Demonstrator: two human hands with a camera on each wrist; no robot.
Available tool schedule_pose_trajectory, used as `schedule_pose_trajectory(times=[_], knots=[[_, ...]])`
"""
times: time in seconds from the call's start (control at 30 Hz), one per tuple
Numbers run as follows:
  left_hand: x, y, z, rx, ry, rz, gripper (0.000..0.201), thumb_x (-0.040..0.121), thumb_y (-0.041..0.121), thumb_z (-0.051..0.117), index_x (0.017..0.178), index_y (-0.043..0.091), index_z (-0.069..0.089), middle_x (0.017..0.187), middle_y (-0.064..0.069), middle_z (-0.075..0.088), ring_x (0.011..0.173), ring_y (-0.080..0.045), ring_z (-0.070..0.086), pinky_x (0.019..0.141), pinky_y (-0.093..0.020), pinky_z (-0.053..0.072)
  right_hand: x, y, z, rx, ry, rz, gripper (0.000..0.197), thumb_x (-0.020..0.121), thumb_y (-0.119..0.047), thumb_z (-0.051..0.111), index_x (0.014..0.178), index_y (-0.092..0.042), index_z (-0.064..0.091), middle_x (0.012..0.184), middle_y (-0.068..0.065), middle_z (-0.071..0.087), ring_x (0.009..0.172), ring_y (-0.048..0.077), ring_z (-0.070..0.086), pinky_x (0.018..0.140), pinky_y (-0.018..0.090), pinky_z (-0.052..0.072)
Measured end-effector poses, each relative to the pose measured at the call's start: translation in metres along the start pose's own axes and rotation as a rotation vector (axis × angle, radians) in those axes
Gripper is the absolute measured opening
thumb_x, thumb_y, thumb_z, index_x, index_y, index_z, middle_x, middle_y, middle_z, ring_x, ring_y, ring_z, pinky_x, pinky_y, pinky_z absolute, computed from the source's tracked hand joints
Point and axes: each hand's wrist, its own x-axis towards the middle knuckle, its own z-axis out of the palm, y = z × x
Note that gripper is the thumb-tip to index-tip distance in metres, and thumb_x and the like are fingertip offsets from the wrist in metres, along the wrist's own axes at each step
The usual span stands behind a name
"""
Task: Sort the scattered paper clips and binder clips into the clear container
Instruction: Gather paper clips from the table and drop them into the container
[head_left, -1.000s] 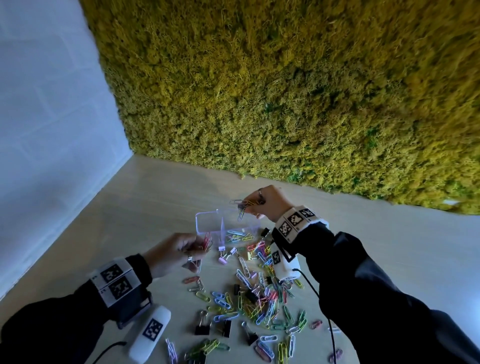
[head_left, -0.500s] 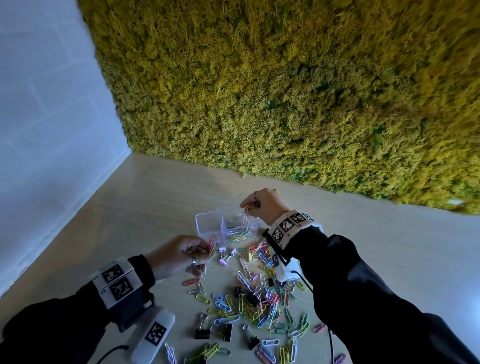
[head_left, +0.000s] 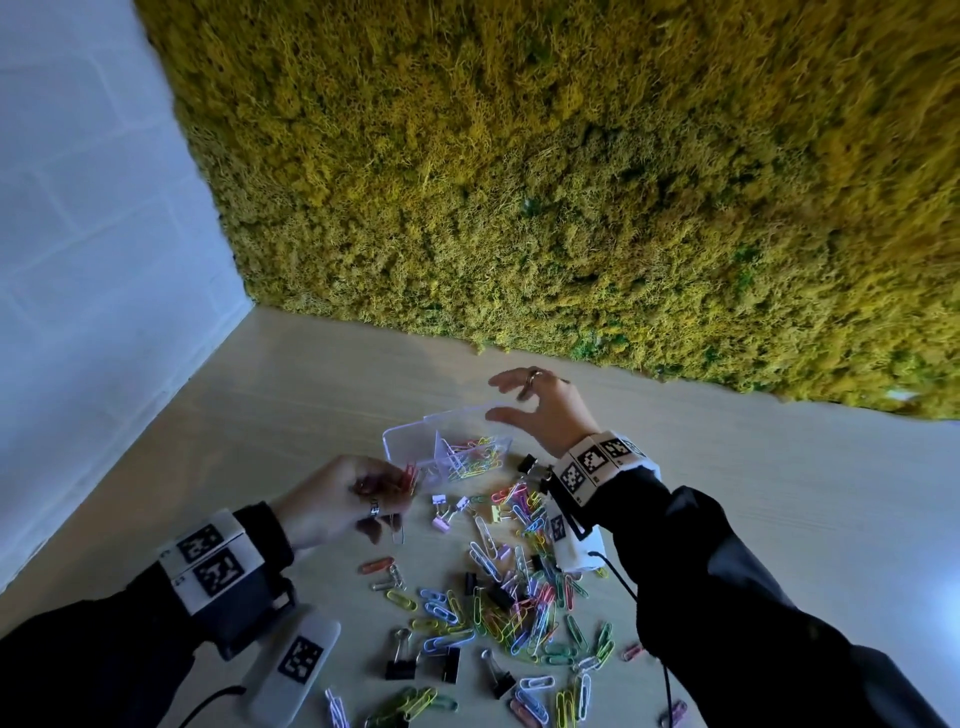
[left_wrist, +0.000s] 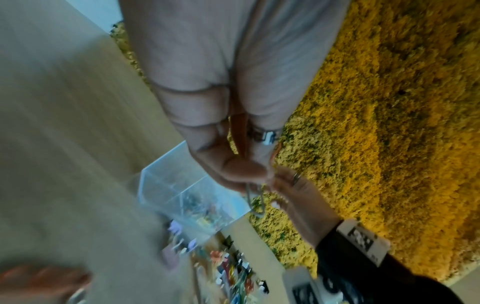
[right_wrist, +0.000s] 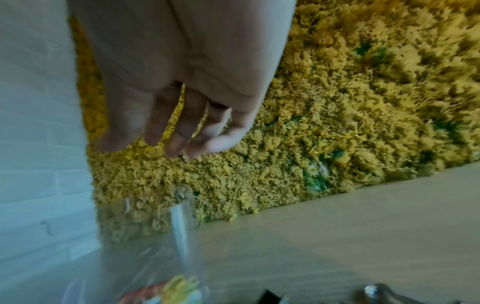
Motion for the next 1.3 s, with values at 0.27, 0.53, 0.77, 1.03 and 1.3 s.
schedule_pose_trajectory(times=[0.27, 0.53, 0.77, 1.03, 1.3], knots=[[0.061, 0.054, 0.021, 0.563, 0.274, 0.336, 0.021, 0.082, 0.012, 0.062, 0.101, 0.003, 0.064, 0.094, -0.009, 0.069, 0.055, -0.002, 0.052, 0.055, -0.015, 0.042, -0.008, 0.011, 0.016, -0.158, -0.222, 0.085, 0.065, 0.074, -0.02, 0.072, 0.131, -0.021, 0.042, 0.132, 0.004, 0.05, 0.121, 0.022, 0.046, 0.105, 0.041, 0.038], [0.078, 0.047, 0.044, 1.031, 0.063, 0.397, 0.024, 0.088, 0.004, 0.053, 0.108, 0.009, 0.064, 0.104, -0.01, 0.07, 0.088, -0.02, 0.066, 0.085, -0.028, 0.052, -0.028, 0.02, 0.023, -0.035, -0.107, 0.039, 0.059, 0.067, -0.017, 0.076, 0.122, -0.014, 0.052, 0.119, 0.006, 0.06, 0.1, 0.01, 0.053, 0.087, 0.016, 0.041], [0.058, 0.029, 0.015, 1.041, 0.181, 0.422, 0.068, 0.07, 0.006, 0.072, 0.131, 0.017, 0.044, 0.131, -0.006, 0.05, 0.115, -0.022, 0.047, 0.097, -0.044, 0.043, -0.041, 0.022, 0.03, -0.066, -0.06, 0.033, 0.058, 0.065, -0.027, 0.078, 0.117, -0.019, 0.055, 0.118, 0.002, 0.059, 0.098, 0.02, 0.059, 0.091, 0.039, 0.05], [0.062, -0.007, 0.012, 1.01, 0.14, 0.283, 0.074, 0.066, 0.002, 0.076, 0.131, 0.014, 0.045, 0.121, -0.01, 0.063, 0.108, -0.023, 0.061, 0.091, -0.026, 0.047, -0.066, 0.009, 0.043, -0.532, 0.101, -0.214, 0.035, 0.06, -0.025, 0.081, 0.092, -0.021, 0.067, 0.096, -0.005, 0.065, 0.079, 0.014, 0.064, 0.071, 0.027, 0.054], [0.047, -0.006, 0.025, 1.063, 0.199, 0.307, 0.069, 0.075, -0.012, 0.053, 0.137, 0.011, 0.036, 0.127, -0.012, 0.058, 0.114, -0.025, 0.056, 0.09, -0.029, 0.044, -0.047, -0.008, 0.059, -0.617, -0.318, 0.131, 0.049, 0.089, -0.02, 0.052, 0.134, -0.016, 0.033, 0.134, 0.003, 0.047, 0.105, 0.03, 0.06, 0.077, 0.038, 0.051]])
